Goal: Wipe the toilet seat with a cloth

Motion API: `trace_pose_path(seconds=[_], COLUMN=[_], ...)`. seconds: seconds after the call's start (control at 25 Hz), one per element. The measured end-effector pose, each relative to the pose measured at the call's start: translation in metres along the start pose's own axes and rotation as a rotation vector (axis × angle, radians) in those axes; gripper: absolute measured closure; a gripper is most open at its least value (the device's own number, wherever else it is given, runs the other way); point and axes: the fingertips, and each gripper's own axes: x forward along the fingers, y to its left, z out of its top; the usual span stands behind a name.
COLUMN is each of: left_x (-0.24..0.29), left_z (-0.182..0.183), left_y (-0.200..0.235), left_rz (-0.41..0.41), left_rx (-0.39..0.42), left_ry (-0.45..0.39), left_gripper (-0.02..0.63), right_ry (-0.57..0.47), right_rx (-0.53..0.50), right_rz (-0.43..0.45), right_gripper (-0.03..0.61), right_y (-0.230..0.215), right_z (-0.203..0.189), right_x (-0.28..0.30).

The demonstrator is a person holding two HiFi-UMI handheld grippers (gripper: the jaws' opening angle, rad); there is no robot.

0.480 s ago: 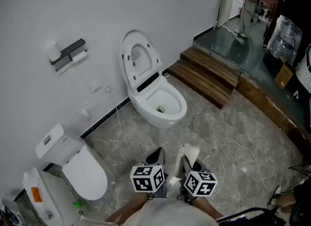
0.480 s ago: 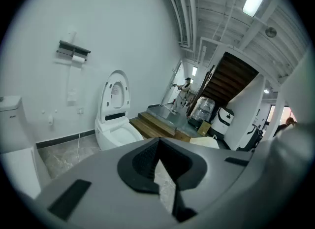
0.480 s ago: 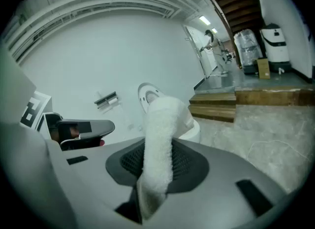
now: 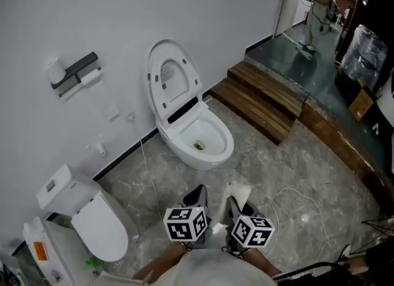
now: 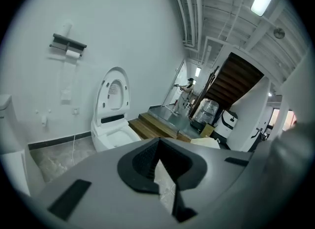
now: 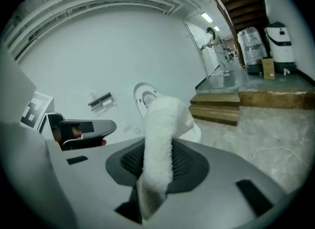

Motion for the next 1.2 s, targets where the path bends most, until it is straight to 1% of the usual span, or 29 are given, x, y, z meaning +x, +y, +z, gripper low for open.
trace_pose_path(seconds=[0.12,0.4,0.52,0.64,0.8,1.0,1.2], left_x=[0.029,0.104,0.13,0.15,0.173,0.208,0.253], left_z=[0.024,0.078,0.096,0.104,0.101,0.108,0.136], left_y=[0.008,0.031,0.039,0.048,0.06,0.078,0.101], left_rz=[0.001,0.005,0.007,0.014,0.039,0.113,0.224], left_rx=[-0.006,-0.027,-0.035,-0.052,-0.081,-0.127,-0.189], left_ry=[-0.013,-0.043,-0.05,-0.037,-0.006,-0.019,-0.072], left_gripper=[0.604,0.604,0.604,0.604,0.604,0.604,0.604], right_ry=[-0.005,-0.013,-0.018,-0.008,0.035,0.086,0.117], right_rx=[-0.015,-0.058,-0.062,-0.042,-0.019,-0.053,-0.111], right_rz=[-0.004,0.038,0.032,0.008,-0.001,0.049,0.139], right_gripper=[0.483,0.482,0.483,0.482,0.483,0.482,0.482], right_y=[-0.006,-0.002,-0.008,-0.019,-0.031,-0.044,-0.054], right_z=[0.029,0.098,0.121,0.132,0.136,0.157,0.206], right_x=[0.027,0.104,0.126,0.14,0.16,0.205,0.266])
